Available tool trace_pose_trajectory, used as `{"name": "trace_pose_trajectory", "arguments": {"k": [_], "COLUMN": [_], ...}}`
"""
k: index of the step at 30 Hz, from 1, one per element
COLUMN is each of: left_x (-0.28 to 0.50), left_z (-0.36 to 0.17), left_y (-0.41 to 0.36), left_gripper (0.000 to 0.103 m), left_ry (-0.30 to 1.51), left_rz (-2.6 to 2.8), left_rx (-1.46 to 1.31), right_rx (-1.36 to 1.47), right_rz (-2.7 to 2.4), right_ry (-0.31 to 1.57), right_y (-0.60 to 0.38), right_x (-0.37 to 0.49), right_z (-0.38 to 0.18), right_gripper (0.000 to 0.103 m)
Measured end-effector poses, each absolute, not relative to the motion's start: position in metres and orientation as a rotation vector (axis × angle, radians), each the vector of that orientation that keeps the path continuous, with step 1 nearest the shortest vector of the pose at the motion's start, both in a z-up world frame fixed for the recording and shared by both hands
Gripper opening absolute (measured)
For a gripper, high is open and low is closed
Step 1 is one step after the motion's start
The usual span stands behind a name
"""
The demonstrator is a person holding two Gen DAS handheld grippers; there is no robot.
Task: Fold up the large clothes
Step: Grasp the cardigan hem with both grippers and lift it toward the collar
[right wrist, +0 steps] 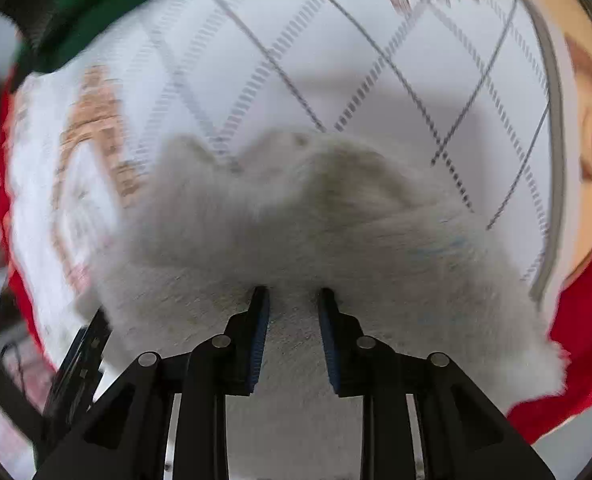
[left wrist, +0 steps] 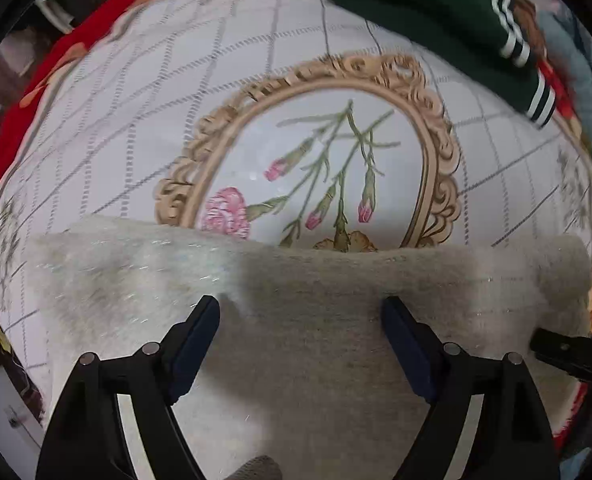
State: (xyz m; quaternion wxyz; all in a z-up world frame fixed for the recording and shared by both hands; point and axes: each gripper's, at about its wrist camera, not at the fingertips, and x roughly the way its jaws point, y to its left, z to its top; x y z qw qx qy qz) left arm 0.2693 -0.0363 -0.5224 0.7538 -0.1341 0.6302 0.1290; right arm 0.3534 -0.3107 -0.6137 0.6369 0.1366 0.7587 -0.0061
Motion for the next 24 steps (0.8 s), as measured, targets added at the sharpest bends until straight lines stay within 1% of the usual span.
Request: {"name": "trace_pose_trajectory", "arguments": {"k": [3,5,7,10,11,15,17,19,21,22,23,24], "left_x": [0.257,0.241,0.220,0.178,0.159,0.099,0.075,0.054,0.046,0.044,0.043,0.041], "left_z": [-0.504,-0.495,-0.488,-0.484,-0.484,-0.485,-0.492,-0.509,-0.530,-0.542,-0.554,-0.564], "left_y": [-0.032,-0.024,-0.017,-0.003,0.004,0.018,0.023,0.031,0.039,0.045,0.053,0.061], "left_gripper": [0.083,0.083,0.083,0.083,0.083,0.082,0.082,0.082,0.080,0.079,0.079,0.079], "left_ry": [1.349,1.338,1.334,1.361,1.381,1.409,1.419,1.405,1.379,1.357,1.324,1.296], "left_rz": [0.311,0.350,0.406,0.510,0.545,0.658,0.708,0.729,0.717,0.717,0.716,0.735], "left_rx": [-0.285,-0.291,-0.284,-0.331,-0.376,-0.533,-0.645,-0.815,-0.961,-1.031,-1.108,-1.182], "right_rx": [0.290,0.269,0.211,0.019,0.000,-0.029,-0.038,-0.045,0.013,0.050,0.106,0.170], "right_rz": [0.116,0.190,0.279,0.257,0.238,0.201,0.218,0.245,0.295,0.319,0.344,0.359], "right_ry": [1.648,1.667,1.723,1.831,1.836,1.836,1.826,1.786,1.738,1.727,1.721,1.722], "right_y": [-0.301,-0.284,-0.257,-0.222,-0.219,-0.211,-0.210,-0.209,-0.214,-0.215,-0.220,-0.227], "right_x": [0.342,0.336,0.331,0.327,0.324,0.327,0.327,0.327,0.319,0.313,0.307,0.301], "right_z": [-0.571,-0.565,-0.577,-0.630,-0.647,-0.648,-0.637,-0.622,-0.604,-0.598,-0.593,-0.590], "right_gripper": [0.027,0.027,0.027,0.027,0.026,0.026,0.027,0.027,0.028,0.040,0.060,0.066]}}
